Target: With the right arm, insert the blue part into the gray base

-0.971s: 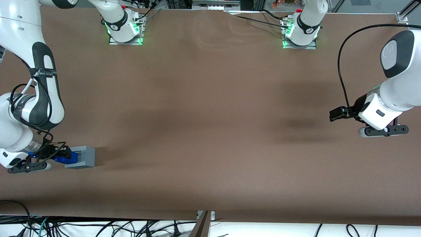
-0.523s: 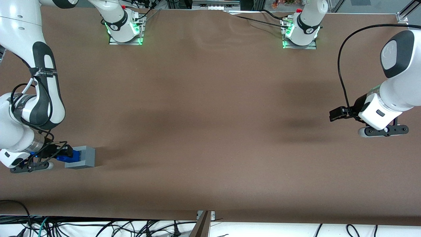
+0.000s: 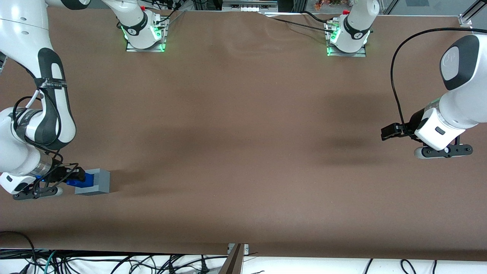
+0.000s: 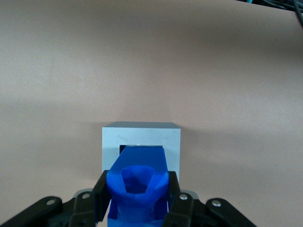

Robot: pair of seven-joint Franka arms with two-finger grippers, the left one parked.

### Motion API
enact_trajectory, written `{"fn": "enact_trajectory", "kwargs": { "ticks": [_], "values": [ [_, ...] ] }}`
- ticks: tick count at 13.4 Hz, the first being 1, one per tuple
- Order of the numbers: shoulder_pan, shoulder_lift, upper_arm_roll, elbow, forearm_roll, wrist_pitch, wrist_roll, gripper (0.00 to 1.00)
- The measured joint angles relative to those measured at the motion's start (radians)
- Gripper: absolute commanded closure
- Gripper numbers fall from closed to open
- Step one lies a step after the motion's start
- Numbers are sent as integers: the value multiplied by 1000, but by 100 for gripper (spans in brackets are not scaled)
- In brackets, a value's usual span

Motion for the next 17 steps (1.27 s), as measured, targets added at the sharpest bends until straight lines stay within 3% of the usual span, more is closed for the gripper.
{"fn": "enact_trajectory", "kwargs": {
  "ticks": [5, 6, 7, 8, 14, 17],
  "values": [
    [2, 17, 6, -1, 2, -4, 33, 76],
    [2, 18, 6, 0, 3, -4, 33, 70],
    [1, 18, 6, 0, 3, -4, 33, 24],
    [1, 18, 6, 0, 3, -4, 34, 1],
    [1, 11, 6, 60, 5, -18, 33, 0],
    [3, -68, 7, 89, 73, -120, 32, 0]
  ]
}}
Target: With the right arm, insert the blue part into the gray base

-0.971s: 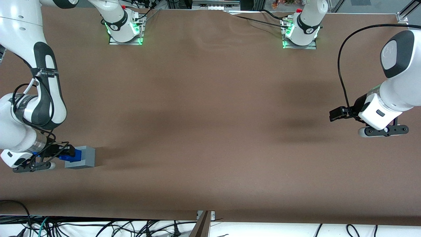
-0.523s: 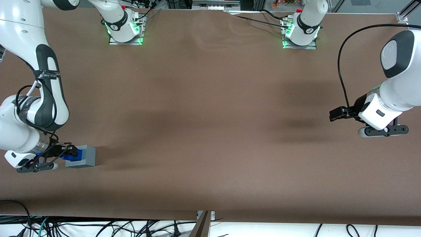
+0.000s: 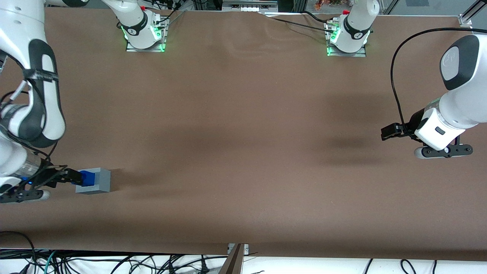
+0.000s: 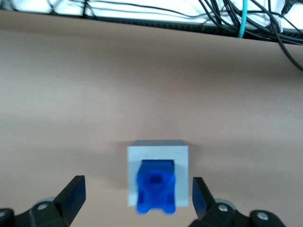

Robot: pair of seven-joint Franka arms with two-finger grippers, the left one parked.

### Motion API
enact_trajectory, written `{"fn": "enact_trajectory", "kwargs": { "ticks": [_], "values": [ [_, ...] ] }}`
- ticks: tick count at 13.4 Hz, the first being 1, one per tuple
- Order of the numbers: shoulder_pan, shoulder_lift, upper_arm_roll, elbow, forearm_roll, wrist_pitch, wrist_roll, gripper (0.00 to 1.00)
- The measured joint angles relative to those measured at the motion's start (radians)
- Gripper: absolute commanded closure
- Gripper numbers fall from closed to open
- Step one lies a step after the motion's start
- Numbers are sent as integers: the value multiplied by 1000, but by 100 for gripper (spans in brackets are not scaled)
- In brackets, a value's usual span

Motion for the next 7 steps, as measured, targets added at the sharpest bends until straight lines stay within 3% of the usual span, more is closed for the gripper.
{"fn": "enact_trajectory", "kwargs": {
  "ticks": [4, 7],
  "values": [
    [7, -119, 0, 1, -5, -257, -1, 0],
    [48, -200, 4, 2, -130, -359, -6, 0]
  ]
}}
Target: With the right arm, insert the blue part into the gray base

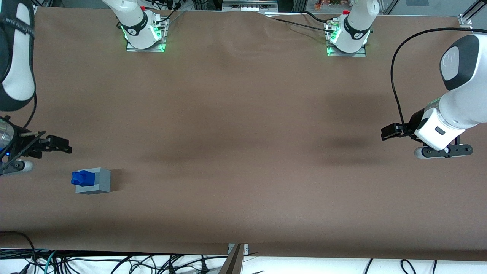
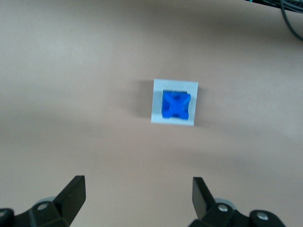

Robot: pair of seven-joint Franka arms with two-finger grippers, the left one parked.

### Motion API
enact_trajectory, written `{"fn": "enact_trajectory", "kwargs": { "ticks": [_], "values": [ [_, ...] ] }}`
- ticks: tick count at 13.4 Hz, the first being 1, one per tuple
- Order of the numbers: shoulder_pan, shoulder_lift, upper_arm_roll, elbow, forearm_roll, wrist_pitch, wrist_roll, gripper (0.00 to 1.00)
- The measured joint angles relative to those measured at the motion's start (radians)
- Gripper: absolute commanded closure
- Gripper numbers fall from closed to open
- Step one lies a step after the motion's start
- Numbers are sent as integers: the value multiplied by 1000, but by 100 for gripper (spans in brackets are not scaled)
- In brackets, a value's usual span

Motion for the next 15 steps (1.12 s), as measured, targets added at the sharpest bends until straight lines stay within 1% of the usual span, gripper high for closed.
{"fn": "enact_trajectory", "kwargs": {
  "ticks": [2, 4, 8, 11, 15],
  "values": [
    [14, -64, 1, -1, -23, -43, 1, 0],
    [10, -128, 0, -15, -27, -51, 1, 0],
    [-9, -233, -1, -148, -27, -46, 2, 0],
    [-21, -270, 0, -219, -27, -39, 21, 0],
    [-23, -272, 0, -220, -27, -20, 24, 0]
  ]
}}
